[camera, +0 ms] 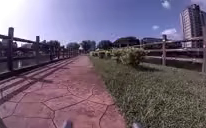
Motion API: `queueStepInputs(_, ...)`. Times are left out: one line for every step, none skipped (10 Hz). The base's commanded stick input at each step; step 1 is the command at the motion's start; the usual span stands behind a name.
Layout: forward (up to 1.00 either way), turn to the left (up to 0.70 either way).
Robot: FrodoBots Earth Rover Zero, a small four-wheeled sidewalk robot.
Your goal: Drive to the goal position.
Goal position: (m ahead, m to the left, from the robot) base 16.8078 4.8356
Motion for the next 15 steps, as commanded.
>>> queueStepInputs(0.0,0.5)
queueStepInputs(0.0,0.5)
queueStepInputs(0.0,0.5)
queueStepInputs(0.0,0.5)
queueStepInputs(0.0,0.5)
queueStepInputs(0.0,0.5)
queueStepInputs(0.0,0.5)
queueStepInputs(0.0,0.5)
queueStepInputs(0.0,0.5)
queueStepInputs(0.0,0.5)
queueStepInputs(0.0,0.5)
queueStepInputs(0.0,0.5)
queueStepInputs(0.0,0.5)
queueStepInputs(0.0,0.5)
queueStepInputs(0.0,0.5)
